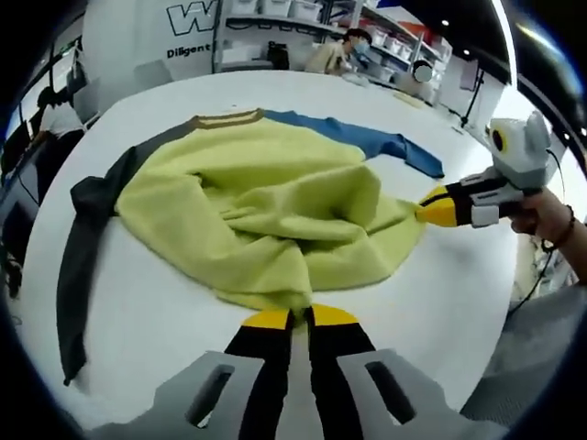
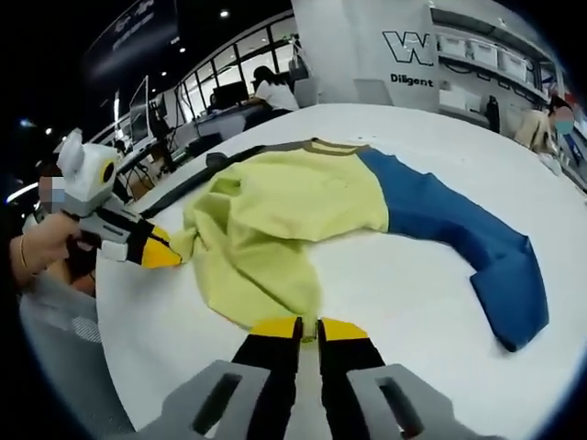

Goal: Fold the garment on the visible template until the final outline fits inside the template.

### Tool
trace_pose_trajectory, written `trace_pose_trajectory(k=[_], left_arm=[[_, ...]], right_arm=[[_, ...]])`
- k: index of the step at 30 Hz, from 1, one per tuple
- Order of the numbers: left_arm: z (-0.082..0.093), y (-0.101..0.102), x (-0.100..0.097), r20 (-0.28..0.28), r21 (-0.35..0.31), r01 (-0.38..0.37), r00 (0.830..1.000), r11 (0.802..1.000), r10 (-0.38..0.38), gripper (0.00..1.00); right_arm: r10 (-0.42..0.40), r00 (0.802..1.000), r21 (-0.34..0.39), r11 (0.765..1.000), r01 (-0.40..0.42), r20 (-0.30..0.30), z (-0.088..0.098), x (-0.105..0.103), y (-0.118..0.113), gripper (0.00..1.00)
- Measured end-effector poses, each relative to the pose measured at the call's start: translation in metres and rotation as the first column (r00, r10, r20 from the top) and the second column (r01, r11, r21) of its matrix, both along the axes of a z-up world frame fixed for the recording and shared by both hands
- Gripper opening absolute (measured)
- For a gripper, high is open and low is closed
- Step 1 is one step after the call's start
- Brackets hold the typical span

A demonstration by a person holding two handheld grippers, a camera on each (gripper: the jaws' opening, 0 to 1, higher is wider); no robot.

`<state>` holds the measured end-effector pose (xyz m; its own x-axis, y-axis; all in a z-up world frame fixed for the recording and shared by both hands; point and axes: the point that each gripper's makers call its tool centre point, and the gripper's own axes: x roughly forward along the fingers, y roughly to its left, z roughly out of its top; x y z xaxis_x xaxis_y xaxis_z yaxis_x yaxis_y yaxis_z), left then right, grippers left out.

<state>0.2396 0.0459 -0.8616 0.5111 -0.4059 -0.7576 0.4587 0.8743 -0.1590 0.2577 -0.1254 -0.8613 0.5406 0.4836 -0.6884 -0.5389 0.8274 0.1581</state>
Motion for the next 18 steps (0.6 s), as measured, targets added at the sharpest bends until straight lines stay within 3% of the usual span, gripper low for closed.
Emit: trace_pose_trajectory(k=[9, 14, 18], left_arm=[[0.014, 0.006, -0.004, 0.013, -0.027, 0.026, 1.0, 0.999, -0.026, 0.02], [0.027, 0.02, -0.009, 0.018, -0.035, 0.023, 1.0, 0.999, -0.022, 0.02], [0.041, 0.032, -0.012, 0.002, -0.09, -0.02, 1.0, 0.996, 0.02, 0.02]], right_arm=[[0.016, 1.0, -0.005, 1.0, -0.016, -0.022, 0.002, -0.01, 0.0, 0.0], [0.08, 0.996, -0.006, 0.997, -0.081, -0.043, 0.008, -0.03, 0.003, 0.0], [0.102, 0.993, -0.008, 0.995, -0.102, -0.052, 0.013, -0.042, 0.005, 0.0]])
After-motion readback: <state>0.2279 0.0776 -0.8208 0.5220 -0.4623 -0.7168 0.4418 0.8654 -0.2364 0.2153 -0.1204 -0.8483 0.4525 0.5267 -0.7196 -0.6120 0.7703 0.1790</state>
